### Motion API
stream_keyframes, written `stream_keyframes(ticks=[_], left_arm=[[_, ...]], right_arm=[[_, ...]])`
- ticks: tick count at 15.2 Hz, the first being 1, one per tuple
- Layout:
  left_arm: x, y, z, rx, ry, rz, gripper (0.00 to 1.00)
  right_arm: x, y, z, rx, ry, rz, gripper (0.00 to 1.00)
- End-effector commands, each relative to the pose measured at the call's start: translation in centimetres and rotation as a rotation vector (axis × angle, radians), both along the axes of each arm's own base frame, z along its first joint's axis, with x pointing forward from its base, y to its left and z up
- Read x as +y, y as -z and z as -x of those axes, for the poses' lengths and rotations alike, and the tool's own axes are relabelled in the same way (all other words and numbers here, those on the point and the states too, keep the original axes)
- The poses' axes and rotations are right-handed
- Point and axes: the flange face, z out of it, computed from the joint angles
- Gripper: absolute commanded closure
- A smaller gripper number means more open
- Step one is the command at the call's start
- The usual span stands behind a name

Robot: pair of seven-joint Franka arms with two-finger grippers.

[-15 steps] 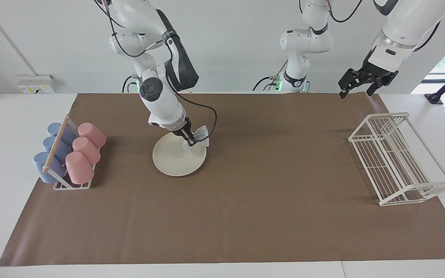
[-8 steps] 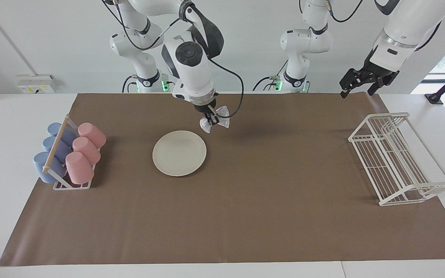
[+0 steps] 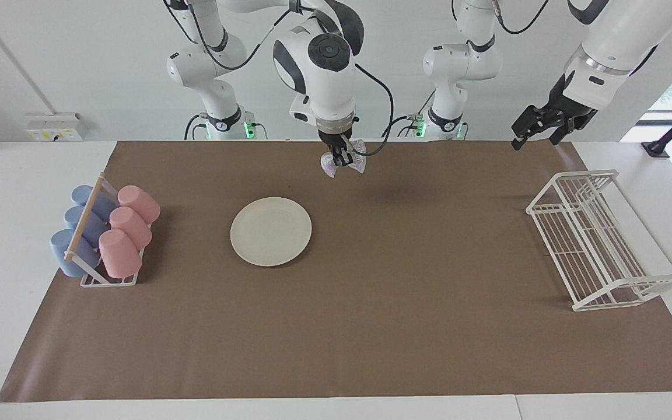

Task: Wipe plate with sponge
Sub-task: 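Bring the scrubber to the left gripper while the left gripper reaches out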

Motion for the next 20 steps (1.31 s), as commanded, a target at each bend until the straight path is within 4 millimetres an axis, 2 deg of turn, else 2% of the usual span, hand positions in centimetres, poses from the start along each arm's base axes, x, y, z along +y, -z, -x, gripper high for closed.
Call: stream_keyframes(ticks=[1, 2, 3, 5, 6, 10, 12, 13, 16, 18, 20], left_arm=[[0.2, 1.4, 1.3, 0.021, -0.075, 0.212, 0.0], [0.4, 2.3, 1.6, 0.019, -0.109, 0.3, 0.0], [-0.4, 4.3, 2.1, 0.026, -0.136, 0.375, 0.0], [-2.5, 7.0, 3.7, 0.024, -0.177, 0.499, 0.0], [-3.6, 8.0, 4.5, 0.032, -0.183, 0.571, 0.0], [-5.7, 12.3, 5.5, 0.073, -0.219, 0.872, 0.0], [-7.9, 14.4, 6.8, 0.071, -0.186, 0.98, 0.0], [-9.3, 16.1, 7.6, 0.072, -0.157, 0.991, 0.0], [-12.7, 19.0, 9.3, 0.057, -0.094, 1.055, 0.0], [-15.2, 20.4, 9.7, 0.067, -0.095, 1.084, 0.0], [-16.7, 20.9, 10.2, 0.087, -0.081, 1.093, 0.0]], right_arm=[[0.3, -0.3, -0.5, -0.012, 0.01, 0.029, 1.0], [0.2, -0.8, -0.9, -0.024, 0.009, 0.032, 1.0], [0.2, -1.2, -1.0, -0.032, 0.008, 0.029, 1.0], [-0.1, -1.4, -1.3, -0.032, 0.014, 0.027, 1.0], [-0.2, -1.3, -1.3, -0.031, 0.014, 0.028, 1.0], [0.0, -1.2, -1.2, -0.033, 0.01, 0.028, 1.0], [0.1, -1.2, -1.1, -0.033, 0.009, 0.028, 1.0], [0.0, -1.3, -1.2, -0.035, 0.009, 0.027, 1.0], [0.0, -1.2, -1.2, -0.032, 0.008, 0.029, 1.0], [0.0, -1.2, -1.2, -0.033, 0.009, 0.028, 1.0], [0.0, -1.2, -1.2, -0.033, 0.009, 0.028, 1.0]])
